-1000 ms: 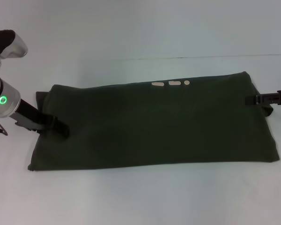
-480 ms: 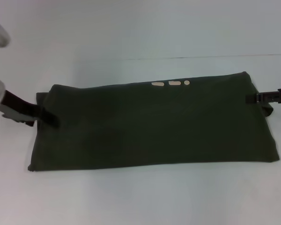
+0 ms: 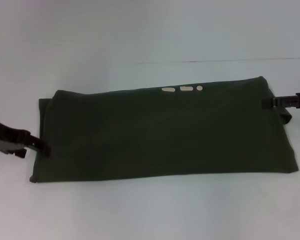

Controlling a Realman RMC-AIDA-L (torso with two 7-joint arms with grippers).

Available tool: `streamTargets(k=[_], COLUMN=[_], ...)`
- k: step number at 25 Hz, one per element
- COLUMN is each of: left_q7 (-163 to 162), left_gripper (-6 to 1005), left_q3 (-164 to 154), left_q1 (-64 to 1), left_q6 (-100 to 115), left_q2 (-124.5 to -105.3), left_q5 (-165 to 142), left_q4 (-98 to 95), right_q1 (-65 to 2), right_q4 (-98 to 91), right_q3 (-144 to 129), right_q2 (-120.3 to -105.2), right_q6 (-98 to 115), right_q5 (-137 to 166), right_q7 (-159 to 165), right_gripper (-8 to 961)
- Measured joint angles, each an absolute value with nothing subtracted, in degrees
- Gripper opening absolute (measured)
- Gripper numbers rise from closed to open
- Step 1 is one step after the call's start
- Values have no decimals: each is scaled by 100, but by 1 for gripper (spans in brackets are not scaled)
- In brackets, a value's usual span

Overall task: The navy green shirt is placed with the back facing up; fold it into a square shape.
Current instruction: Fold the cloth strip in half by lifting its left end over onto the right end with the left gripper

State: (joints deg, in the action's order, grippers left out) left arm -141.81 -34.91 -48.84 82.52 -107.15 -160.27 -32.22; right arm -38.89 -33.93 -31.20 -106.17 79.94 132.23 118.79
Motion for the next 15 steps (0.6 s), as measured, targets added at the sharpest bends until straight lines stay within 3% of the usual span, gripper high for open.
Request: streamTargets(k=[15], left_q7=[-14013], left_gripper=[780], left_q3=[-2958], left_q1=[-4488], left_q6=[8714], left_q2=[-10688], left_q5=[-16009], left_q4=[-3196], right_q1=[-3973], right_q4=[-3393], right_q3=[-3120], right_q2=[-10652], right_q6=[7975], right_q5=[13204], right_q7=[11742], right_gripper=[928])
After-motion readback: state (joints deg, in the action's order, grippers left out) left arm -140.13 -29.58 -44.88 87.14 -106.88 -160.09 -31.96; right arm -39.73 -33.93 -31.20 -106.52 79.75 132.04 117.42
